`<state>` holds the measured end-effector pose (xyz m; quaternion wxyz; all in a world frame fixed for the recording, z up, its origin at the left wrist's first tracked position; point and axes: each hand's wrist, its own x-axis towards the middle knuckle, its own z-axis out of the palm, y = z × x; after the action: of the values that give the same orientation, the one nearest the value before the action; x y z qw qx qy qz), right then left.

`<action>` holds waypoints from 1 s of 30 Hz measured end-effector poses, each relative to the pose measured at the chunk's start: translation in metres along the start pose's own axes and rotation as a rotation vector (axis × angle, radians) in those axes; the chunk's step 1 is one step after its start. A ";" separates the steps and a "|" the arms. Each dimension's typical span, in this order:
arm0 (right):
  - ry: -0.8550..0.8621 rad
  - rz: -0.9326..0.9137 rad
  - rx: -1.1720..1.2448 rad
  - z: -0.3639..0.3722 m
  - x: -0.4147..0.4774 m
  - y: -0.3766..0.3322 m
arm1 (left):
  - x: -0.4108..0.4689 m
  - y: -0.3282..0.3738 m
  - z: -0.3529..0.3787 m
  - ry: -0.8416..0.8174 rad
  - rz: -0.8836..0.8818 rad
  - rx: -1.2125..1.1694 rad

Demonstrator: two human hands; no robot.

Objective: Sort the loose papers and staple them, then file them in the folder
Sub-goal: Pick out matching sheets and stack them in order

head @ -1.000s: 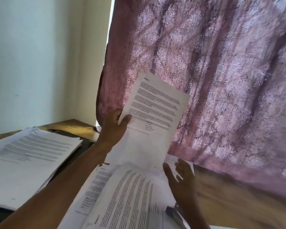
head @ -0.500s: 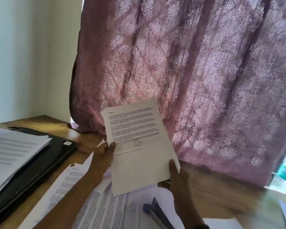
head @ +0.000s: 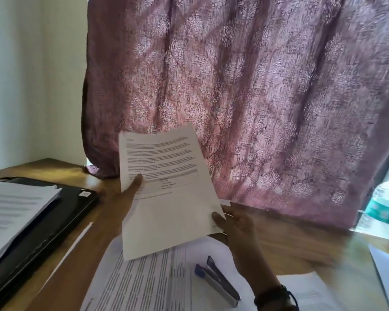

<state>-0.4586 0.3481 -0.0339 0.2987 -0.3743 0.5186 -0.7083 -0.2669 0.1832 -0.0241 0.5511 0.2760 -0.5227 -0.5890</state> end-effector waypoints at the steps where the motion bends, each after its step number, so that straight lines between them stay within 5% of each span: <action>1: -0.002 0.001 0.019 0.001 0.000 0.001 | 0.001 -0.001 -0.002 -0.044 0.000 0.028; 5: 0.020 0.019 0.016 0.004 0.001 -0.001 | 0.001 -0.010 -0.008 -0.113 0.020 0.098; 12: 0.373 -0.001 -0.321 -0.044 0.035 -0.013 | 0.013 -0.016 -0.010 0.204 0.152 -0.159; 16: 0.283 0.185 -0.615 -0.057 0.068 -0.003 | 0.019 -0.025 -0.012 0.241 0.191 -0.168; 21: -0.064 0.271 -1.215 -0.036 0.079 0.009 | 0.019 -0.028 -0.014 0.230 0.179 -0.175; 25: -0.180 0.311 -1.244 -0.029 0.086 0.007 | 0.006 -0.008 -0.008 0.370 0.355 0.049; 30: -0.023 0.486 -1.115 -0.042 0.093 0.015 | -0.005 0.002 -0.007 0.434 0.482 0.157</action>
<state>-0.5435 0.2893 -0.0354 0.2162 -0.3530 0.8788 -0.2373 -0.2587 0.1864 -0.0254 0.7500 0.3049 -0.4872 -0.3274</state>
